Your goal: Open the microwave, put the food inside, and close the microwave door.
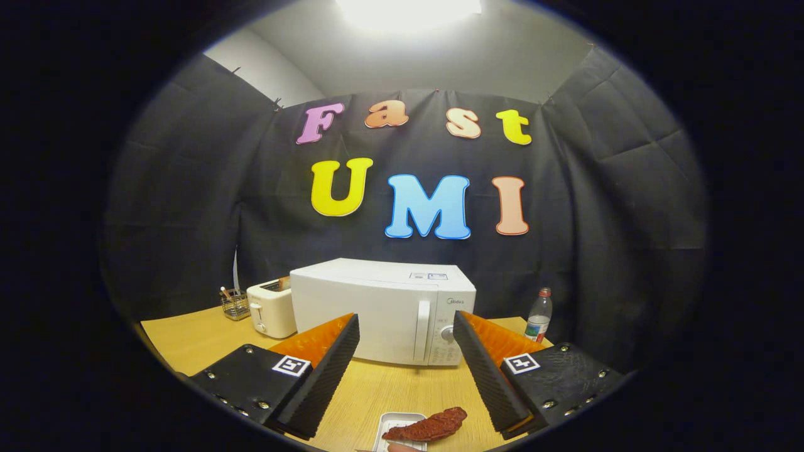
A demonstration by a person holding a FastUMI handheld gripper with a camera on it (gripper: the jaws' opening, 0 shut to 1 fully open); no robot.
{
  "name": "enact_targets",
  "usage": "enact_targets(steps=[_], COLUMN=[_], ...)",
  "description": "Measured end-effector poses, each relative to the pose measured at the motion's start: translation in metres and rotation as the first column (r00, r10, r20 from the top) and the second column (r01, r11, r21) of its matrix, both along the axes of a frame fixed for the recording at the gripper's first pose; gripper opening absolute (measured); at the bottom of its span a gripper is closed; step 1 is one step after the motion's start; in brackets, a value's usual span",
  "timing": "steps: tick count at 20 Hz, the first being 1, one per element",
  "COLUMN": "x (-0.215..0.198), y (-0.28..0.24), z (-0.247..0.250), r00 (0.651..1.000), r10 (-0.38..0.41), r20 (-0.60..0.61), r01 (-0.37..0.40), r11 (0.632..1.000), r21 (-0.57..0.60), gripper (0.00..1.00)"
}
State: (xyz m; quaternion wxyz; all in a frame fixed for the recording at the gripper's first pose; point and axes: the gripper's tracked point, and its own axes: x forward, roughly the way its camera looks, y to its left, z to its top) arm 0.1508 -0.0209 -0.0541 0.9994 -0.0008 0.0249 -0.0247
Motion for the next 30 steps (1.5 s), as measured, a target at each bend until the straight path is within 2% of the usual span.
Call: enact_targets(steps=[6, 11, 17, 20, 22, 24, 25, 26, 28, 30], x=[0.070, 0.134, 0.190, 0.206, 0.199, 0.202, 0.203, 0.202, 0.202, 0.201], y=[-0.006, -0.022, -0.034, -0.045, -0.041, -0.041, -0.041, -0.039, -0.039, -0.039], z=[-0.031, -0.073, -0.111, -0.125, -0.123, -0.121, -0.125, -0.126, -0.124, -0.125], r00=[0.999, 0.995, 0.992, 0.986, 0.988, 0.986, 0.985, 0.984, 0.984, 0.983], r10=[-0.003, -0.040, -0.058, -0.107, -0.112, -0.123, -0.125, -0.120, -0.121, -0.125], r20=[-0.032, -0.086, -0.109, -0.126, -0.103, -0.110, -0.116, -0.128, -0.132, -0.132], r01=[0.003, 0.044, 0.066, 0.115, 0.116, 0.125, 0.129, 0.129, 0.135, 0.140], r11=[1.000, 0.998, 0.995, 0.992, 0.993, 0.992, 0.991, 0.990, 0.985, 0.984], r21=[0.018, 0.051, 0.075, 0.058, 0.031, 0.009, 0.027, 0.062, 0.105, 0.109], gripper=[0.96, 0.96, 0.96, 0.65, 0.63, 0.30, 0.23, 0.22, 0.13, 0.13])
